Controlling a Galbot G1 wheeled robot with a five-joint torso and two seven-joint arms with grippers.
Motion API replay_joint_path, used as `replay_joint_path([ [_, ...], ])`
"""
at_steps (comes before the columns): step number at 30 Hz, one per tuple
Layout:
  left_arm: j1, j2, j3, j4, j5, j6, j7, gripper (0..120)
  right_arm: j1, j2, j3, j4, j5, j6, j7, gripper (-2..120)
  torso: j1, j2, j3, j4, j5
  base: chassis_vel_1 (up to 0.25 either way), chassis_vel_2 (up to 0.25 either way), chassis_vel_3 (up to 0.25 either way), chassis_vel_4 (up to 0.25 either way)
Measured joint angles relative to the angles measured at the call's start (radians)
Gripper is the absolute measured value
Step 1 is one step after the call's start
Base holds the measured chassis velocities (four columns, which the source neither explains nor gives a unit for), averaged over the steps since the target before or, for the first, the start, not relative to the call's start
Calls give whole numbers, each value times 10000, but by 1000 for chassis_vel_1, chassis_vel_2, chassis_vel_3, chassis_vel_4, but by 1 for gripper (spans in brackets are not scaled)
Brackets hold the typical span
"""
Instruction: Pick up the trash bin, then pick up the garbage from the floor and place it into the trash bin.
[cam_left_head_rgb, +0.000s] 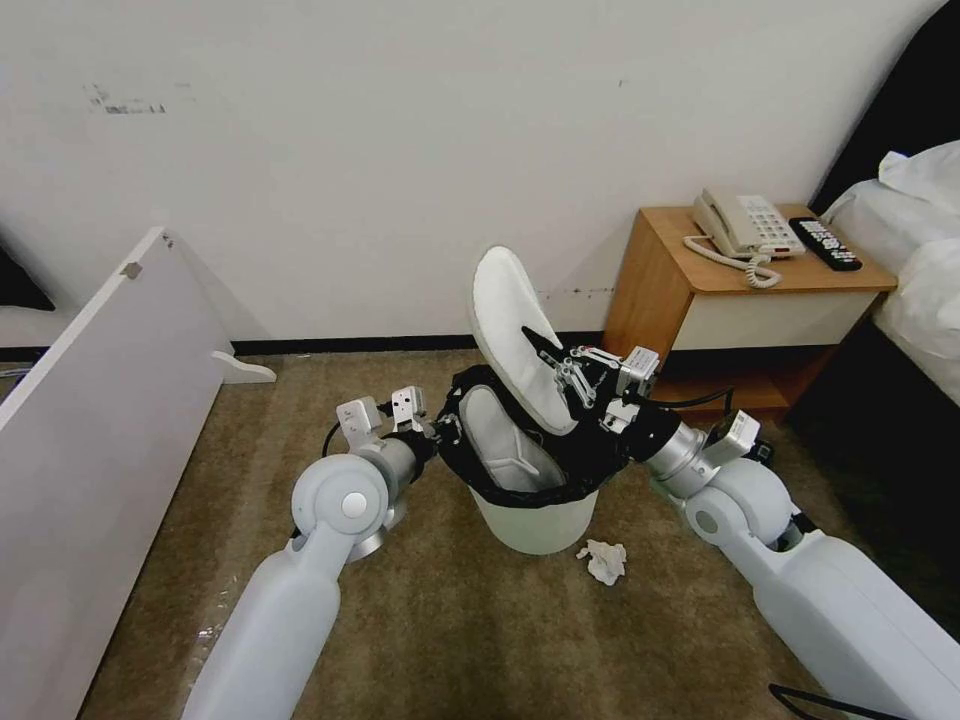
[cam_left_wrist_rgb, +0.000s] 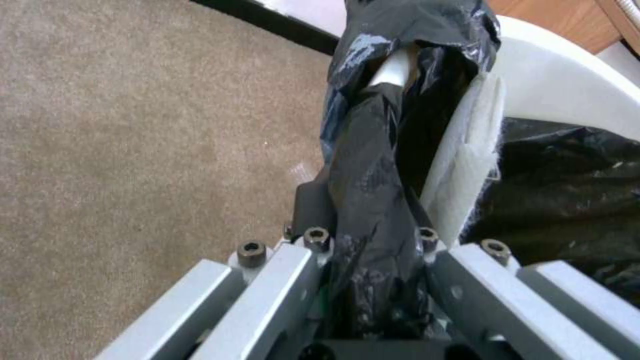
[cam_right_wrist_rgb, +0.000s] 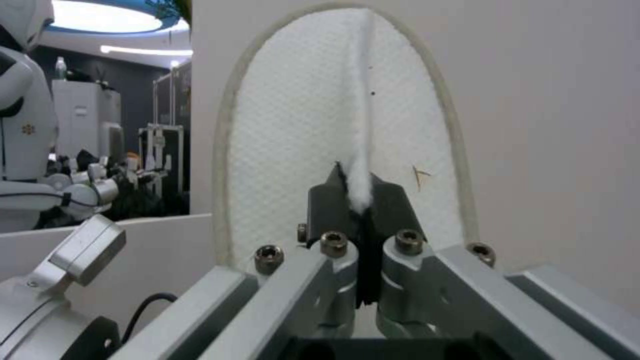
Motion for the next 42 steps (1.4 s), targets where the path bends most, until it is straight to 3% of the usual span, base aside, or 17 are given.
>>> replay_joint_path([
  [11,6,46,-42,-20,-1,0,72,4,30,49,-23,-80,-134,-25,219,0,0,0,0,0,-1,0,0,0,0],
  [16,7,91,-104,9,28,0,113,4,74,87,-56,-86,-203,-60,351,24,0,0,0,0,-1,0,0,0,0],
  [23,23,95,-134,57,86,-1,134,4,77,94,-63,-98,-220,-62,389,42,0,0,0,0,-1,0,0,0,0],
  [25,24,85,-151,57,105,-13,135,4,78,93,-63,-105,-221,-65,399,54,0,0,0,0,-1,0,0,0,0],
  [37,56,35,-176,10,133,-29,114,4,59,86,-20,-115,-236,-65,401,98,0,0,0,0,-1,0,0,0,0],
  [42,144,35,-304,-62,235,-89,85,4,82,124,90,-38,-226,-100,542,100,0,0,0,0,-1,0,0,0,0],
])
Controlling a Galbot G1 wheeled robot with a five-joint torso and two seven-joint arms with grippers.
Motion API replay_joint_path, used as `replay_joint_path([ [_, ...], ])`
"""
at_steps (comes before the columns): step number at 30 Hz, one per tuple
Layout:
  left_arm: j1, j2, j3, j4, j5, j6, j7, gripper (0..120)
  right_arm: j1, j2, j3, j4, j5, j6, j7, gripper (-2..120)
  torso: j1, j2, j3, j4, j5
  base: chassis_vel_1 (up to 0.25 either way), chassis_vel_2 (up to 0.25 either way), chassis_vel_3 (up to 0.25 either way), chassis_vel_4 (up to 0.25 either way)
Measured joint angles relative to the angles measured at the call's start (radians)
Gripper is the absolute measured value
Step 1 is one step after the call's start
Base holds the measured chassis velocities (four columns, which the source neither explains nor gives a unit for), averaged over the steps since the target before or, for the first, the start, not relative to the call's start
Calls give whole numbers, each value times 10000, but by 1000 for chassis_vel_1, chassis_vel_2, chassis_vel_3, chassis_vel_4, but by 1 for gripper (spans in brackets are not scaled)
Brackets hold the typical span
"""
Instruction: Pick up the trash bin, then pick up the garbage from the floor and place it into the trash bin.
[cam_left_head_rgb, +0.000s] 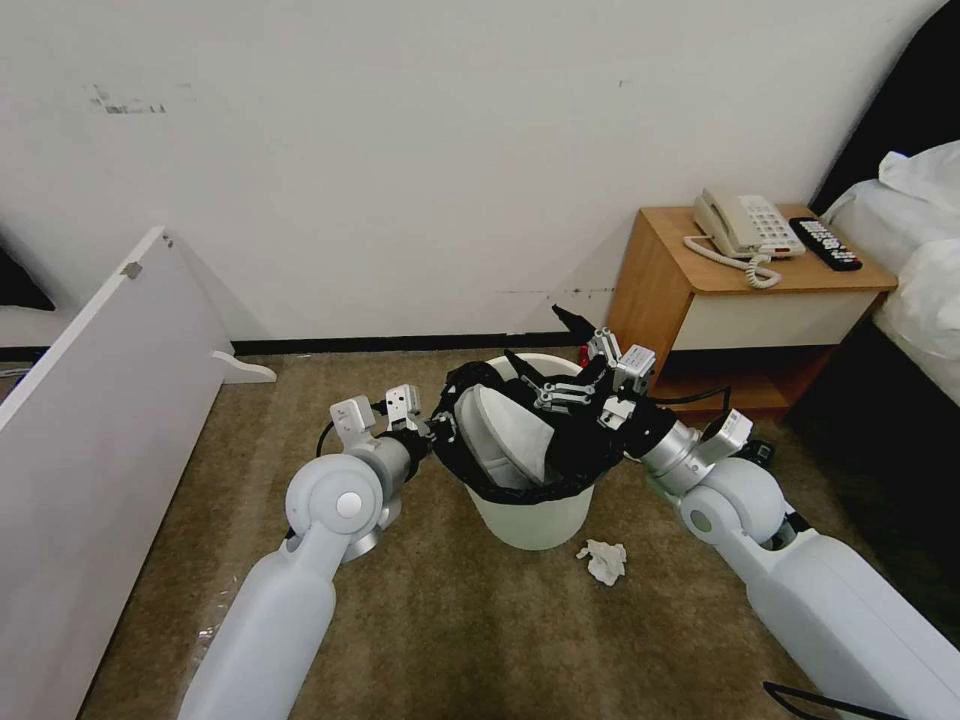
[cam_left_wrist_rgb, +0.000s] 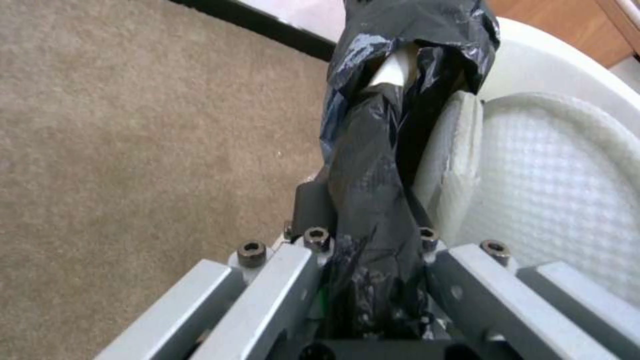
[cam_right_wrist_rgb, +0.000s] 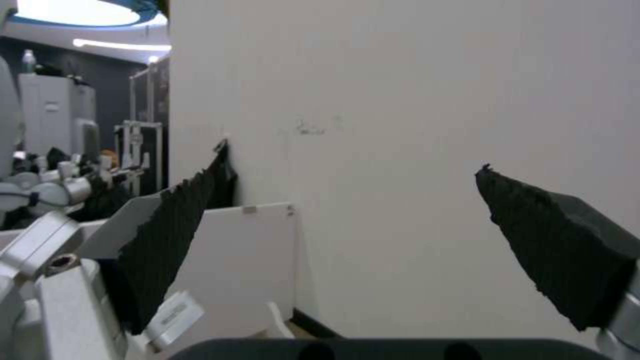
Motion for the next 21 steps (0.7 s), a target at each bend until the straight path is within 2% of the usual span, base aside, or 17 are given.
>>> replay_joint_path([
  [8,41,-63,-381,-153,49,41,-187,4,56,34,477,291,118,-140,727,100,0,0,-1,0,2,0,0,0,0],
  [10,42,-56,-594,-251,128,152,-369,4,39,29,995,475,239,-216,968,100,0,0,-1,0,1,0,0,0,0],
  [21,139,-7,-983,-437,280,273,-602,4,-429,-422,2743,926,691,-335,1111,100,0,1,-1,0,1,0,0,0,0],
])
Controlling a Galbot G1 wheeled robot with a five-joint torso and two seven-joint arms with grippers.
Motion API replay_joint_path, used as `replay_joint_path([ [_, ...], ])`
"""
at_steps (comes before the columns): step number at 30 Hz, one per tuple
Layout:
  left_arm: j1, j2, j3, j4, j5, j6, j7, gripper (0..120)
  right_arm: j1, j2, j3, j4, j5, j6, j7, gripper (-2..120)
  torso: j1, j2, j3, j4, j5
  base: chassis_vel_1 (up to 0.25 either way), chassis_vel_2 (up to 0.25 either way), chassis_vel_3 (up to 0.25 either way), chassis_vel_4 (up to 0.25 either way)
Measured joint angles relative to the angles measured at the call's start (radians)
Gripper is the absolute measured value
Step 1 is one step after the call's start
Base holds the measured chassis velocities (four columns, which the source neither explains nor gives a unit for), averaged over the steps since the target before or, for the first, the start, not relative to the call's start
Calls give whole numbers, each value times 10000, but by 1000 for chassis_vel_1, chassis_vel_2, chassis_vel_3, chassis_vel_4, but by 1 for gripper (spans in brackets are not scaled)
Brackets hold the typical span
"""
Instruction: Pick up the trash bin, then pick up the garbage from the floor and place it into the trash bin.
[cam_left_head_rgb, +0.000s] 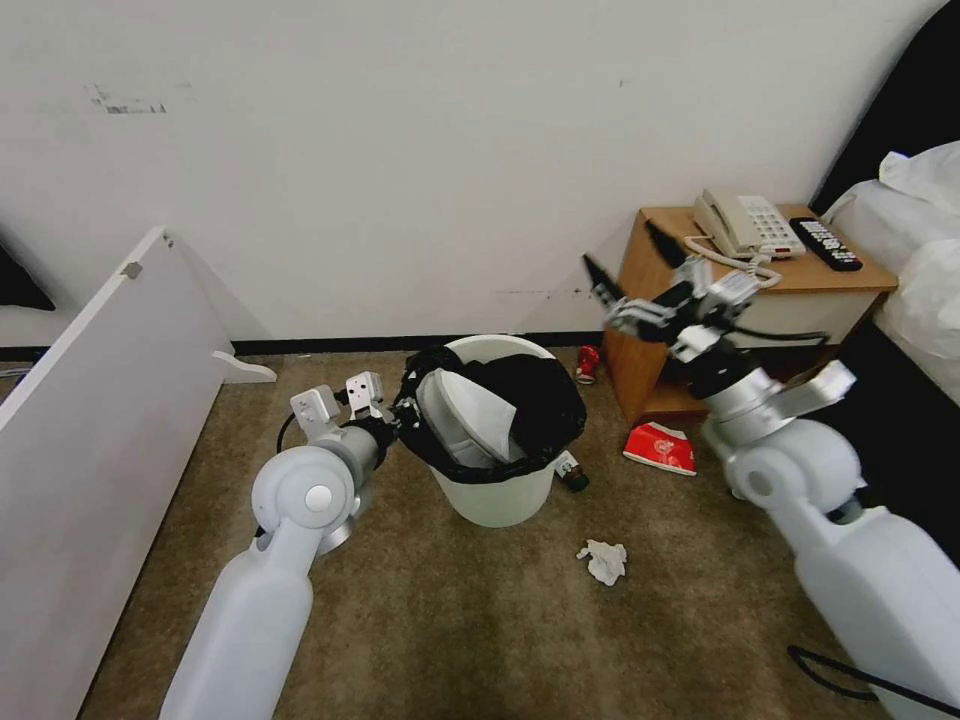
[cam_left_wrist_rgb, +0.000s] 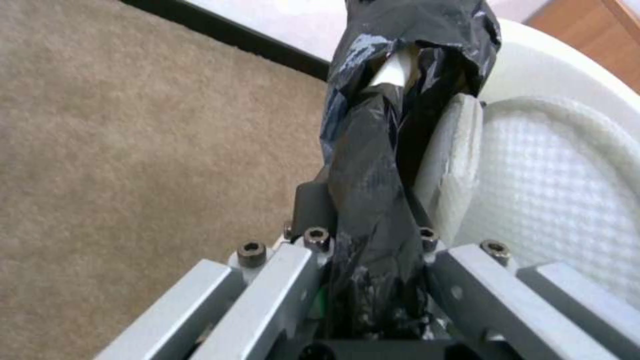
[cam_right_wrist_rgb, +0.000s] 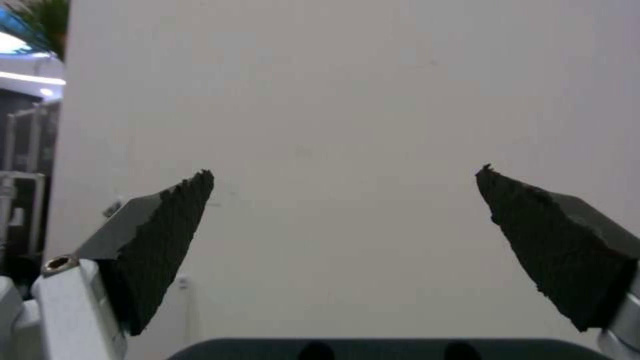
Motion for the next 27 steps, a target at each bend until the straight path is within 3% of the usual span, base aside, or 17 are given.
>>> replay_joint_path([
  [5,-14,18,-145,-86,119,0,-4,4,-404,-205,430,-24,-80,-179,-8,100,0,0,0,0,0,0,0,0,0],
  [12,-39,21,-324,-242,516,-42,1,4,-1015,-614,973,-181,-1010,-1494,608,100,0,2,0,0,1,0,0,0,0],
  [13,-35,68,-361,-288,568,-49,1,4,-1261,-740,1124,-198,-1306,-2068,789,100,0,2,1,0,0,0,0,0,0],
  [14,-35,68,-361,-288,568,-49,1,4,-1261,-740,1124,-198,-1306,-2068,789,100,0,2,1,0,0,0,0,0,0],
  [16,-27,134,-437,-336,591,-59,7,4,-1696,-834,1342,134,-1388,-3363,1353,100,0,2,1,-2,0,0,0,0,0],
  [20,-59,168,-465,-338,589,-62,18,4,-1913,-844,1366,430,-1383,-4253,1858,100,0,2,1,1,0,0,0,0,0],
  [22,-100,175,-478,-346,578,-64,27,4,-1987,-844,1347,693,-1220,-5299,2542,100,0,2,1,0,-1,0,0,0,0],
  [23,-100,175,-478,-346,578,-64,27,4,-1987,-844,1347,693,-1220,-5299,2542,100,0,2,1,0,-1,0,0,0,0],
  [27,-89,173,-515,-395,547,-68,39,4,-2264,-846,1316,1091,-993,-6881,3119,100,0,2,1,0,-2,0,0,0,0],
])
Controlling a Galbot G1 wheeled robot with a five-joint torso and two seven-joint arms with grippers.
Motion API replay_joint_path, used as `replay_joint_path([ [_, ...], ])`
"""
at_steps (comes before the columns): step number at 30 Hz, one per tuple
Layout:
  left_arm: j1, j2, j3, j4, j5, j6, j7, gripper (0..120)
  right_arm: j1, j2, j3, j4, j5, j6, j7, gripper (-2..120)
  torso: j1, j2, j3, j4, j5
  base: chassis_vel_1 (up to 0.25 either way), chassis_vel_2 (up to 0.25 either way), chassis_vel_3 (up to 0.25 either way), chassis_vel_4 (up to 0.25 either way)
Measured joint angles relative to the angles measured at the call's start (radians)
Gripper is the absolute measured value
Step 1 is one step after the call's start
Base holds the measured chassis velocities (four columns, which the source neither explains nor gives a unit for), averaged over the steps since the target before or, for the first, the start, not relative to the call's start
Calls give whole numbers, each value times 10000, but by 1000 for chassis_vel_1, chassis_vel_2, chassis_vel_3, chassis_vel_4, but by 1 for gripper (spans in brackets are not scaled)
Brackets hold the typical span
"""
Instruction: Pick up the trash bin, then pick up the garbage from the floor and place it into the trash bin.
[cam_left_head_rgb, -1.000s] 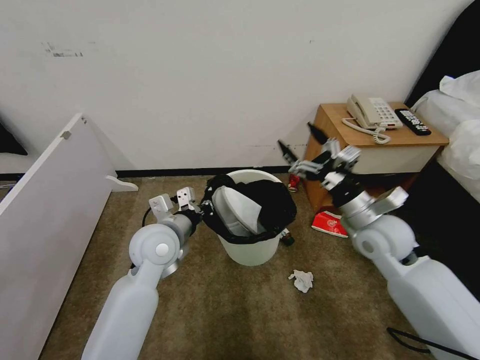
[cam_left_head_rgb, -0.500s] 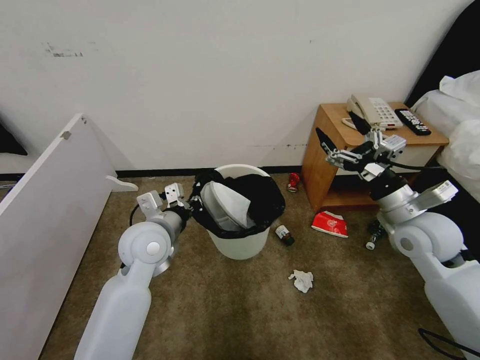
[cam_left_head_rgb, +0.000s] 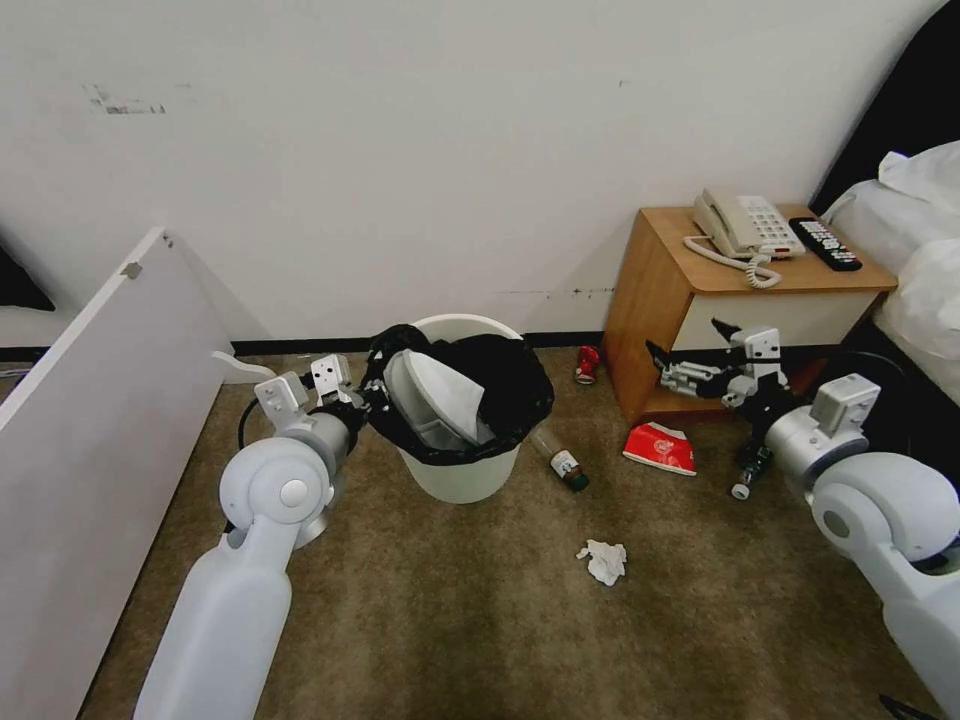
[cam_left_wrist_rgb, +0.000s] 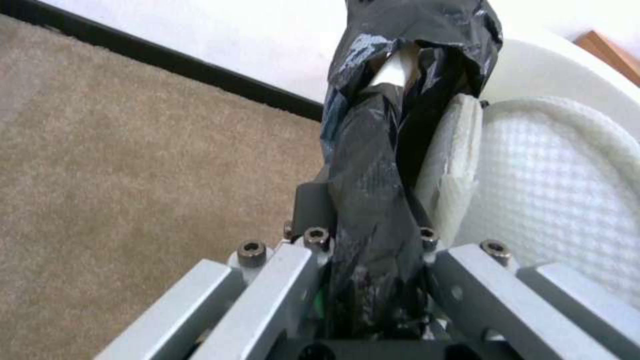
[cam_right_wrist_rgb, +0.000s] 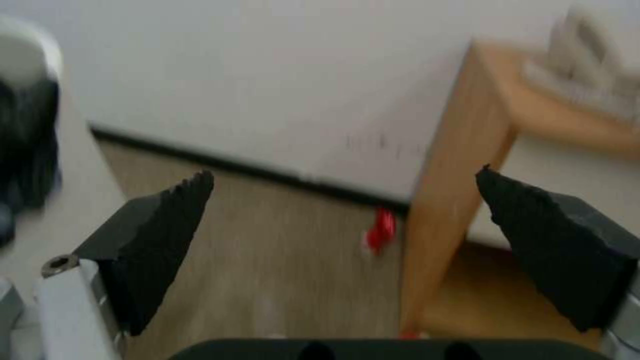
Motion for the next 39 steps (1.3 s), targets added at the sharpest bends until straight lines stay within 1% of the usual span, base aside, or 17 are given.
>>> replay_joint_path([
  [1,8,14,-22,-11,-3,0,0,4,-91,-3,-2,100,67,-455,123,100,0,0,0,0,1,0,0,0,0],
  [2,8,14,-22,-11,-3,0,0,4,-91,-3,-2,100,67,-455,123,100,0,0,0,0,1,0,0,0,0],
  [3,16,35,-61,-22,-7,-1,1,4,-198,-6,-1,238,214,-1098,262,100,0,0,0,1,1,0,0,0,0],
  [5,28,52,-102,-48,-16,-4,3,4,-326,-6,-21,378,342,-1853,283,100,0,0,0,1,0,0,0,0,0],
  [6,28,52,-102,-48,-16,-4,3,4,-326,-6,-21,378,342,-1853,283,100,0,0,0,1,0,0,0,0,0],
  [7,40,52,-109,-57,-17,-6,4,4,-357,-4,-64,398,349,-2029,283,100,0,0,0,0,0,0,0,0,0],
  [8,72,51,-117,-72,-21,-7,7,4,-425,17,-187,422,344,-2384,279,100,0,0,0,0,0,0,0,0,0],
  [9,72,51,-117,-72,-21,-7,7,4,-425,17,-187,422,344,-2384,279,100,0,0,0,0,0,0,0,0,0],
  [11,102,46,-123,-86,-21,-6,9,4,-502,40,-322,488,329,-2675,257,100,0,0,0,0,1,0,0,0,0],
  [15,110,44,-128,-91,-19,-8,10,4,-580,60,-630,388,-51,-2747,188,100,0,0,-1,0,0,0,0,0,0],
  [22,117,5,-110,-94,-10,-9,13,4,-387,275,-1293,-189,-203,-2709,194,100,0,-2,0,0,0,0,0,0,0],
  [25,153,-38,-97,-116,0,-12,16,4,-92,455,-1985,-866,-396,-2222,197,100,0,-2,0,1,2,0,0,0,0],
  [28,170,-37,-97,-131,5,-12,15,4,-29,498,-2151,-1046,-452,-2140,193,100,0,-3,0,1,1,0,0,0,0],
  [30,221,9,-108,-211,8,-12,17,4,108,611,-2649,-1618,-600,-1822,81,100,0,-2,0,1,2,0,0,0,0],
  [39,314,-10,-127,-291,18,-12,21,4,426,954,-3451,-2675,-671,-1428,-93,100,0,-2,0,0,2,0,0,0,0],
])
